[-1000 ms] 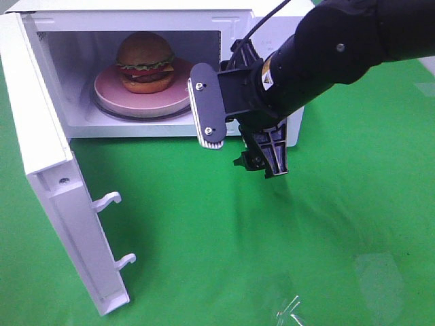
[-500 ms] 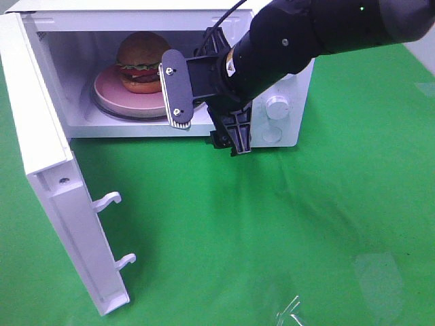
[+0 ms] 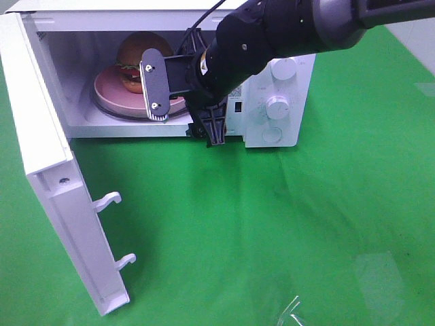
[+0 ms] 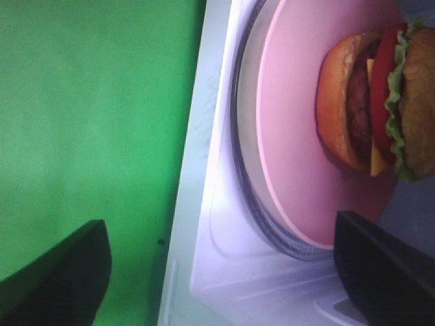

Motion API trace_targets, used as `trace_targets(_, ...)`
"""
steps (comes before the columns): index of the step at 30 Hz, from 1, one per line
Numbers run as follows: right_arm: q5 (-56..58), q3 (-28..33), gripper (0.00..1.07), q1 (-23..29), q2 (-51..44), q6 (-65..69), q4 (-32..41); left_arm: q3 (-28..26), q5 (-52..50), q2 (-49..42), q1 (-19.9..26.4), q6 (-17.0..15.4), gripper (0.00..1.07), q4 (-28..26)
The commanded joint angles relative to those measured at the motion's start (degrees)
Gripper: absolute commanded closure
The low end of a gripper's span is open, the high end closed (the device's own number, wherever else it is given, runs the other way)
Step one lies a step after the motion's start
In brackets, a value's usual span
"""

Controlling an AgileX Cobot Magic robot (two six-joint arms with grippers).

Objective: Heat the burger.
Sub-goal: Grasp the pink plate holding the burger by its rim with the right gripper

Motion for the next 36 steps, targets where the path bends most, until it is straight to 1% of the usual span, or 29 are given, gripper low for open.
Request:
trace_targets(1, 0.4, -3.27, 0.19, 0.11, 2.81, 0.74, 0.06, 0.17, -0.52, -0.92, 0.0, 0.06, 0.07, -0.11)
trace_targets(9, 0.34, -6.82, 0.21, -0.06, 6.36, 0.74, 1.15, 0.17, -0.52, -0.92, 0.0, 0.06, 0.07, -0.11)
trace_targets(11, 0.74, -9.05, 0.22, -0.11, 8.37, 0.74, 1.15, 0.17, -0.52, -0.92, 0.0, 0.06, 0.07, -0.11)
trace_targets(20, 1.72, -12.55, 0.23, -0.11, 11.63, 0.74, 1.6, 0.17, -0.52, -0.92, 0.0, 0.06, 0.07, -0.11)
trace_targets(28, 1.83, -17.48, 0.24, 0.11, 15.58, 0.74, 3.04, 0.17, -0.52, -0.92, 0.0, 0.06, 0.07, -0.11)
trace_targets(33, 1.89, -19.31, 0.25, 0.11, 17.7, 0.74, 3.09, 0.17, -0.52, -0.92, 0.0, 0.06, 0.07, -0.11)
trace_targets(36, 1.66, -19.37, 0.26, -0.11, 18.22, 0.74, 3.09, 0.17, -0.52, -0.92, 0.0, 0.06, 0.07, -0.11)
